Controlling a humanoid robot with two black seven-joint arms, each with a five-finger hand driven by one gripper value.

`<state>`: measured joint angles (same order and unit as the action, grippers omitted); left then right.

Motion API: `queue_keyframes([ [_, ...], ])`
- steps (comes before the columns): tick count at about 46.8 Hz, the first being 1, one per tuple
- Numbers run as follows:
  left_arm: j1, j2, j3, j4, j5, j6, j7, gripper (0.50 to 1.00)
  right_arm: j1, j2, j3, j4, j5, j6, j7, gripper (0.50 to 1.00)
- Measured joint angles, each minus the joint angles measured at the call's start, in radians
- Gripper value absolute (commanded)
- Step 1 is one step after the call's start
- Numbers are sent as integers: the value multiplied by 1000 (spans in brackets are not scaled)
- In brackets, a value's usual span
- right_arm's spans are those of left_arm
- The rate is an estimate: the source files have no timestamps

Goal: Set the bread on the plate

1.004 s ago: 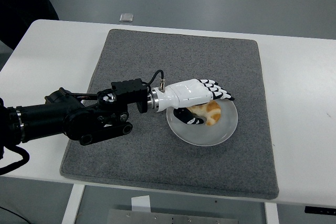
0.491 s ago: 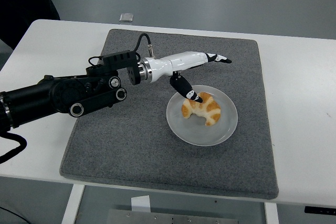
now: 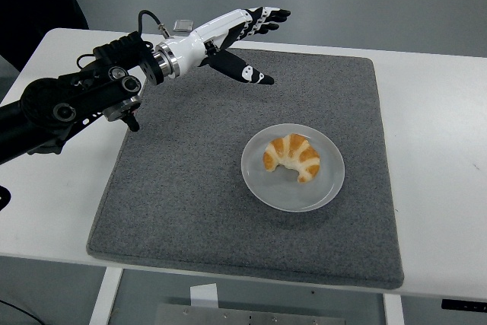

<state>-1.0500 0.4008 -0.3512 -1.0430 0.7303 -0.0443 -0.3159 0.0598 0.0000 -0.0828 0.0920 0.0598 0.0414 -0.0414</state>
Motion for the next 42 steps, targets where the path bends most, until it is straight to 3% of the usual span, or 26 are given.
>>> queue_keyframes([
  [10, 11, 60, -8, 23, -268, -20, 1, 999, 0, 0, 0, 0, 0, 0, 0, 952],
  [19, 12, 84, -9, 136, -482, -143, 6, 999, 0, 0, 0, 0, 0, 0, 0, 952],
  [32, 12, 84, -8, 303, -732, -264, 21, 999, 0, 0, 0, 0, 0, 0, 0, 952],
  [42, 12, 75, -22, 394, -830, -328, 133, 999, 0, 0, 0, 0, 0, 0, 0, 952],
])
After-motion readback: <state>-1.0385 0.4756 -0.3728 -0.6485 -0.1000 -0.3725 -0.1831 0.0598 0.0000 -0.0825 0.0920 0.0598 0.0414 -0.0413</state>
